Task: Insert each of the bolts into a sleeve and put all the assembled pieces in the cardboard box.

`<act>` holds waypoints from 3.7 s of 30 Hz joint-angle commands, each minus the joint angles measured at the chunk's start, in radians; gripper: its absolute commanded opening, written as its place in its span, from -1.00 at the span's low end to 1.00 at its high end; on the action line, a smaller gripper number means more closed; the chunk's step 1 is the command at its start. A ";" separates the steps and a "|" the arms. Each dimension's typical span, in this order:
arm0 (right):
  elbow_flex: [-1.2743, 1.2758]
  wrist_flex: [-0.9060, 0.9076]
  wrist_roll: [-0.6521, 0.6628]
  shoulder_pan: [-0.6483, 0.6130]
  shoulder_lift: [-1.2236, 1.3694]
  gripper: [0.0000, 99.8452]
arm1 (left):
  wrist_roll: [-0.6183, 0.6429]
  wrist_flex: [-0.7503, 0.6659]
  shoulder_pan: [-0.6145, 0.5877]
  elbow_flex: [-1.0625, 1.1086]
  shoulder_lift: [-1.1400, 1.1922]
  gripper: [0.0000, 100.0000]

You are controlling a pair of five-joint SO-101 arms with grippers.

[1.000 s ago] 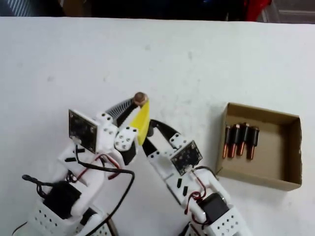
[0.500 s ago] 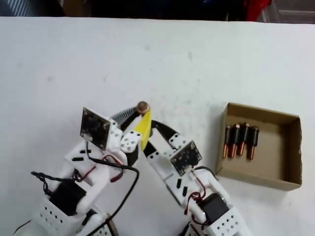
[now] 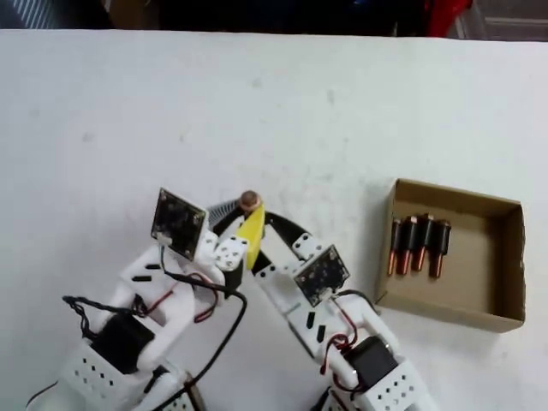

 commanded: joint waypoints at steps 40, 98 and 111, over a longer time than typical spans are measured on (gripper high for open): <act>0.009 0.019 0.017 0.005 -0.012 -0.96 | -0.121 0.097 0.002 -0.006 -0.013 -0.63; 0.009 0.021 0.018 0.007 -0.012 -0.96 | -0.199 0.489 -0.538 -0.235 -0.427 -0.95; 0.009 0.035 0.018 0.007 -0.013 -0.96 | -0.199 0.637 -0.641 -0.222 -0.423 -0.95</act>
